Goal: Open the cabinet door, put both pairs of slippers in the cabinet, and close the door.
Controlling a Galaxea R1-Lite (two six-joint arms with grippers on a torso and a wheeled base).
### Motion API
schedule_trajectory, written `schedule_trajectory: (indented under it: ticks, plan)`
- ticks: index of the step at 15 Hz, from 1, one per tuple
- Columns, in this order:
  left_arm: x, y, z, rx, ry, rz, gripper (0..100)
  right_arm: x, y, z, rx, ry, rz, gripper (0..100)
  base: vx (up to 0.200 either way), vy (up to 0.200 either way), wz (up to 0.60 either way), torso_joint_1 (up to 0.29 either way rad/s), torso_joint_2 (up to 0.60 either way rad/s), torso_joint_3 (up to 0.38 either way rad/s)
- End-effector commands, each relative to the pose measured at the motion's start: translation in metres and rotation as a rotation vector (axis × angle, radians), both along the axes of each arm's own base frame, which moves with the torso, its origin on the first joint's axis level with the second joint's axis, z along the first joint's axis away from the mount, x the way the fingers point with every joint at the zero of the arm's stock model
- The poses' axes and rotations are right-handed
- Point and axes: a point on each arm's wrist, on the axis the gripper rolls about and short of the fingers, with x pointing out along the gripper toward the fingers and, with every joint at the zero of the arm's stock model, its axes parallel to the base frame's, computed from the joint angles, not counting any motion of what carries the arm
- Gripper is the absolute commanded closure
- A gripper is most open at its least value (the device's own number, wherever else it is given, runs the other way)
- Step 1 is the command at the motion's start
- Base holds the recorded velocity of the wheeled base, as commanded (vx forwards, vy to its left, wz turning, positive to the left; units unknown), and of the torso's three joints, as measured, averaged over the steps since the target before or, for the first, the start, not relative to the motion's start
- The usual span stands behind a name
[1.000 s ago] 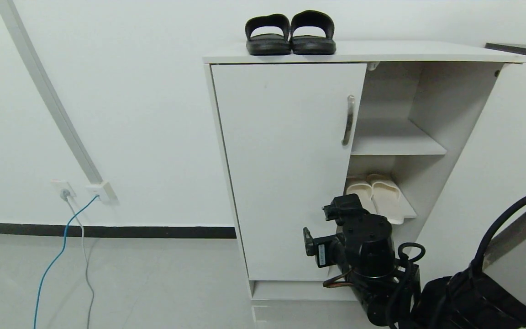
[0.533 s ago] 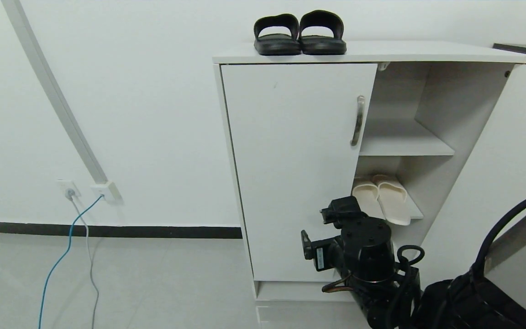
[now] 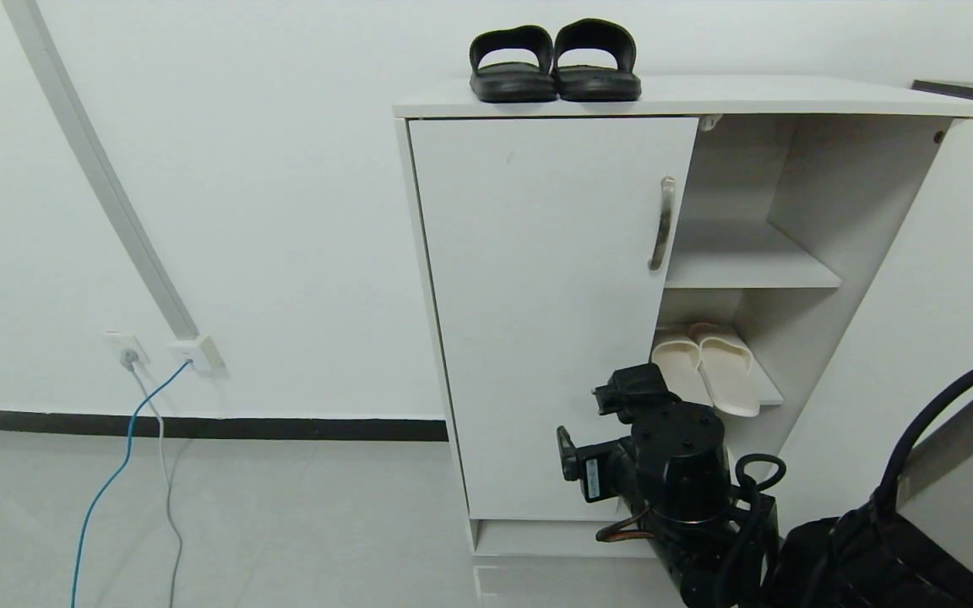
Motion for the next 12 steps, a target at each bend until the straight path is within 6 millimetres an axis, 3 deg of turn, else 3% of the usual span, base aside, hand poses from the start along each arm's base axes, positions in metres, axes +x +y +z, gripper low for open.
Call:
schedule_trajectory:
  ticks: [1, 7, 12]
  plan:
    - [0.0001, 0.0, 0.0, 0.0, 0.001, 0.0, 100, 0.0002, 0.0002, -0.001, -0.002, 0.001, 0.0, 0, 0.0, 0.0, 0.0, 0.0, 0.0, 0.0]
    - [0.0, 0.0, 0.0, 0.0, 0.0, 0.0, 100, -0.0009, 0.0006, -0.0009, -0.003, 0.002, 0.003, 0, 0.0, 0.0, 0.0, 0.0, -0.02, -0.023]
    - [0.0, 0.0, 0.0, 0.0, 0.0, 0.0, 100, -0.0023, 0.0006, -0.0012, -0.004, 0.003, 0.006, 0, 0.0, 0.0, 0.0, 0.014, -0.32, -0.341]
